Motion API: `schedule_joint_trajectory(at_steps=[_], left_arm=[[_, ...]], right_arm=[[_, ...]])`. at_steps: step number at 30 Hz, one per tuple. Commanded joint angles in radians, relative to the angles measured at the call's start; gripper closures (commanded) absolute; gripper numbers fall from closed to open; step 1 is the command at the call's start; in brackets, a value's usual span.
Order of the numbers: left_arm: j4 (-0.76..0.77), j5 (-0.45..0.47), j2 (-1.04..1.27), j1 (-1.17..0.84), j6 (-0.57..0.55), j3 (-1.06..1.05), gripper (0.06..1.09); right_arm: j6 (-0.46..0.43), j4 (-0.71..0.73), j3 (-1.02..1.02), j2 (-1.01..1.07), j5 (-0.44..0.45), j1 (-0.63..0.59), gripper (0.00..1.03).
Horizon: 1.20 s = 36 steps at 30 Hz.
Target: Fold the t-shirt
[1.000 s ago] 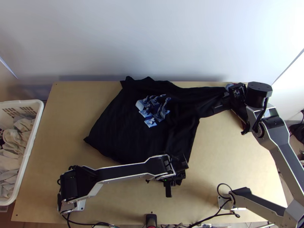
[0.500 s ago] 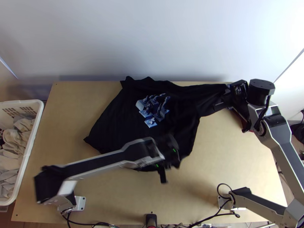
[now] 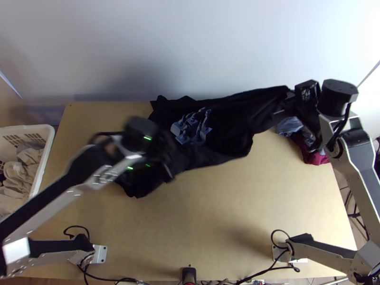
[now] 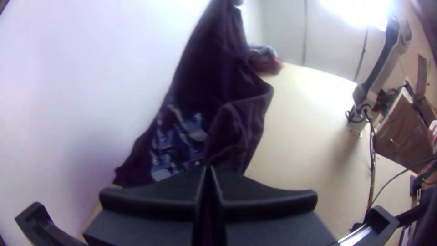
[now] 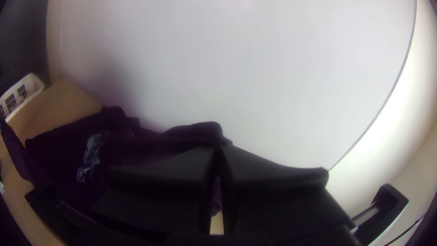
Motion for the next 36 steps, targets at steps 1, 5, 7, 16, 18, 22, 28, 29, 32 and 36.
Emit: schedule_joint_trajectory(at_steps=[1, 5, 7, 16, 18, 22, 28, 29, 32, 36], left_arm=[[0.041, -0.090, -0.152, 0.178, 0.031, 0.036, 1.05], [0.082, -0.107, -0.220, 0.273, 0.044, 0.050, 1.05], [0.102, -0.133, -0.258, 0.291, 0.054, 0.050, 1.05], [0.244, -0.225, -0.394, 0.300, 0.157, 0.051, 1.05], [0.267, -0.235, -0.419, 0.300, 0.189, 0.051, 1.05], [0.316, -0.248, -0.465, 0.300, 0.254, 0.053, 1.05], [0.366, -0.248, -0.511, 0.325, 0.354, 0.080, 1.05], [0.374, -0.248, -0.516, 0.326, 0.370, 0.087, 1.05], [0.414, -0.248, -0.532, 0.325, 0.440, 0.085, 1.05], [0.471, -0.245, -0.546, 0.323, 0.542, 0.088, 1.05]], right_arm=[[0.002, -0.025, 0.104, 0.021, 0.034, 0.010, 1.00], [0.009, -0.036, 0.141, 0.016, 0.046, 0.010, 1.00], [0.017, -0.044, 0.164, 0.015, 0.052, 0.010, 1.00], [0.039, -0.048, 0.354, 0.012, 0.052, 0.046, 1.00], [0.036, -0.050, 0.386, 0.007, 0.052, 0.063, 1.00], [0.013, -0.048, 0.451, -0.011, 0.054, 0.099, 1.00], [-0.066, -0.038, 0.506, -0.074, 0.065, 0.155, 1.00], [-0.084, -0.033, 0.512, -0.083, 0.065, 0.157, 1.00], [-0.158, -0.012, 0.518, -0.114, 0.065, 0.158, 1.00], [-0.242, 0.024, 0.518, -0.156, 0.065, 0.163, 1.00]])
